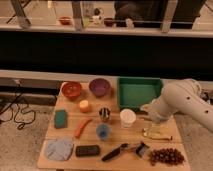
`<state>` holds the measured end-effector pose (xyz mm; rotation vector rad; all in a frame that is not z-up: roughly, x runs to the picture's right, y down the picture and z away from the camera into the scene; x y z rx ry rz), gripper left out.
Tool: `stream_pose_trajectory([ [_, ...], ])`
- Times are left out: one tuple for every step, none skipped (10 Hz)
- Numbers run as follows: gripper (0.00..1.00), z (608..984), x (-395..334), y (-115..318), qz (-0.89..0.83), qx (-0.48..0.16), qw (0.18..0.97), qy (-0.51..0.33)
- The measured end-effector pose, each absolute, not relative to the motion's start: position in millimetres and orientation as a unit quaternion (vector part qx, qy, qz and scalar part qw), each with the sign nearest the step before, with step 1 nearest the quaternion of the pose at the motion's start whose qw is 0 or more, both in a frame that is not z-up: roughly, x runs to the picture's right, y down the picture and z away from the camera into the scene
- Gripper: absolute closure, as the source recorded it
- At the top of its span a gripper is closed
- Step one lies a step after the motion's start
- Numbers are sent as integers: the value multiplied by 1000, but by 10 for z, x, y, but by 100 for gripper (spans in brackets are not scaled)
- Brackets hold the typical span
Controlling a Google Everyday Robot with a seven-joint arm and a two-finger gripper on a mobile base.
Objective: Place pepper in tray
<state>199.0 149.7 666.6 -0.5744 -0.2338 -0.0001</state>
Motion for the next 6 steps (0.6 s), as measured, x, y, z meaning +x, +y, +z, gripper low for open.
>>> stream_pose_trajectory([
  [20,6664,1992,1496,0,-282,952,-115],
  [20,6665,1987,1500,0,-283,952,-115],
  [20,6664,1976,1514,-2,-283,952,-118],
  [20,6642,1926,1547,-10,-281,951,-126],
  [20,6624,1858,1587,-15,-280,951,-133],
  [20,6603,1701,1622,-25,-277,950,-145],
])
